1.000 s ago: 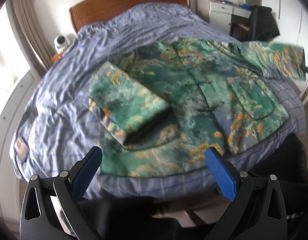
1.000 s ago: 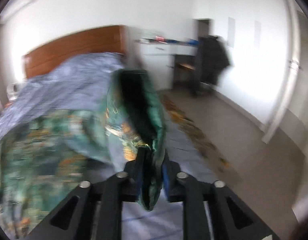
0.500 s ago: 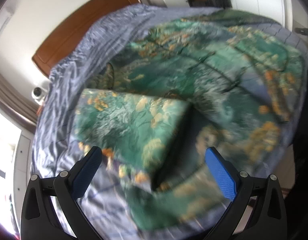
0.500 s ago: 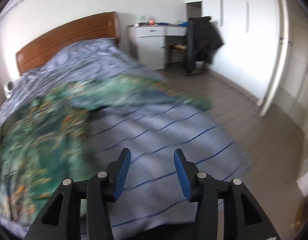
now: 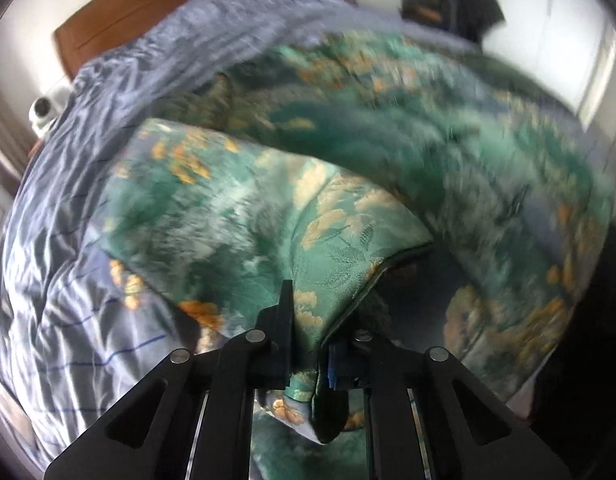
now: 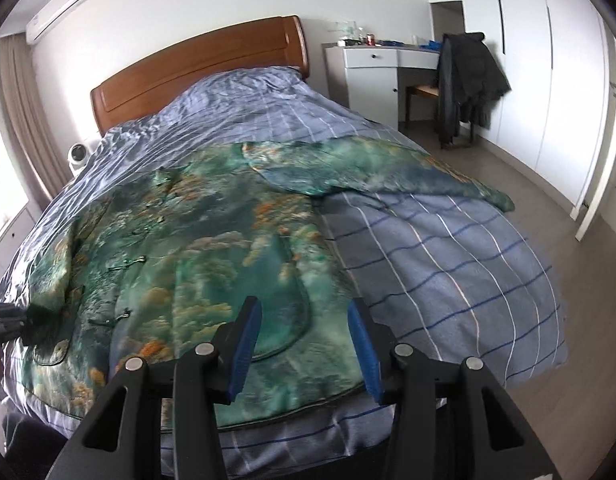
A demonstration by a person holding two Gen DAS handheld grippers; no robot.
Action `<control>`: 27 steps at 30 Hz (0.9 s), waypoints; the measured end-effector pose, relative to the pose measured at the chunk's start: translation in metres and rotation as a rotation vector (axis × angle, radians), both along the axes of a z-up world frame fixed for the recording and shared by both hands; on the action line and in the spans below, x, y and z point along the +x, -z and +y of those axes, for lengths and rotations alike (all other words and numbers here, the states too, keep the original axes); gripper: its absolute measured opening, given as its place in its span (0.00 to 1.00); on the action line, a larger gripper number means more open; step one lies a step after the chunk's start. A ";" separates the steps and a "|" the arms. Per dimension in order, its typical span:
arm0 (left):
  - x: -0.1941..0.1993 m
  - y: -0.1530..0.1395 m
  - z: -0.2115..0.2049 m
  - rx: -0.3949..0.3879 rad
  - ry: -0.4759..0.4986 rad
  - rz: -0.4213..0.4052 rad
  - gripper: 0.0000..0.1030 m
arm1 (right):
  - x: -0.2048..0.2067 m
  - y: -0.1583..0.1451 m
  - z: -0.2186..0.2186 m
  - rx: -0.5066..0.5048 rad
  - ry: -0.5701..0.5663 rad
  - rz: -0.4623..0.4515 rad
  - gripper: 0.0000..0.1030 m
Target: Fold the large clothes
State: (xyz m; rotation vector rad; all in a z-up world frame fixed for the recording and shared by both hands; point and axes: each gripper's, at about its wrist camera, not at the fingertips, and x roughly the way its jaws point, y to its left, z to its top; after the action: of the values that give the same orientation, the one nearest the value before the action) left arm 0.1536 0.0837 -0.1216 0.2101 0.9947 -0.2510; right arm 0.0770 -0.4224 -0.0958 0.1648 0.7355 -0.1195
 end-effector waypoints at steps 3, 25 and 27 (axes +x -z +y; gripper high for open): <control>-0.008 -0.036 0.038 -0.098 -0.109 -0.072 0.10 | 0.000 -0.005 0.009 0.004 -0.019 -0.005 0.45; -0.076 -0.011 0.196 -0.136 -0.768 -0.007 0.72 | 0.023 -0.011 -0.030 -0.011 -0.058 0.060 0.63; -0.078 -0.001 0.140 -0.224 -0.596 0.046 0.80 | 0.036 0.000 -0.045 -0.036 -0.099 0.126 0.63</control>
State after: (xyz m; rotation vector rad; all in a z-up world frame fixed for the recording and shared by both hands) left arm 0.0753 0.2234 -0.1204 -0.2982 1.0223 0.1793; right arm 0.1128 -0.4674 -0.0956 0.0870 0.8656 -0.0485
